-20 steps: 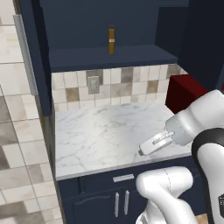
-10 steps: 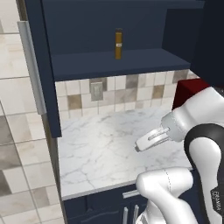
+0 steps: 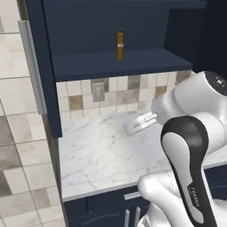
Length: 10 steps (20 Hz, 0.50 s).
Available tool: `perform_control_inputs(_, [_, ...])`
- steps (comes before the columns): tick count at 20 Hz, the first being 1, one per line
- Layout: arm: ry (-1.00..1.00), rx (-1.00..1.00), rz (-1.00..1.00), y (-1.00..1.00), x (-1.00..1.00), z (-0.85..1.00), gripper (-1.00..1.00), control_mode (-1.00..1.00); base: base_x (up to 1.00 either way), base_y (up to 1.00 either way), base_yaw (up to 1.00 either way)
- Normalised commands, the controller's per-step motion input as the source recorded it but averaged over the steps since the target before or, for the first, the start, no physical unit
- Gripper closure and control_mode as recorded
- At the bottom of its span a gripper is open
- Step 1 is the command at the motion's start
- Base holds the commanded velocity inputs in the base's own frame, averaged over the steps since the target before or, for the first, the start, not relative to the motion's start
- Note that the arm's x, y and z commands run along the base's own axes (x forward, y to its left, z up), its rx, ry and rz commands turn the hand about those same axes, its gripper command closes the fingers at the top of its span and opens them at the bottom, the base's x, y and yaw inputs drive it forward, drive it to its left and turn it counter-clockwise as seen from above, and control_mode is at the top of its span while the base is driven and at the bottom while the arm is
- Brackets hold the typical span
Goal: Collect the turmeric, ketchup, and shaker from the cabinet and place them next to the stove.
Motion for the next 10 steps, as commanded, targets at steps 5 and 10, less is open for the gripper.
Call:
perform_control_inputs(5, [-0.34, -0.13, -0.11, -0.14, 0.2, 0.4, -1.0, -1.0, 0.0, 0.0, 0.0])
perform_control_inputs(10, [-0.25, 0.09, -0.12, -0.57, 0.16, 0.33, -1.0, -1.0, 0.0, 0.0, 0.0])
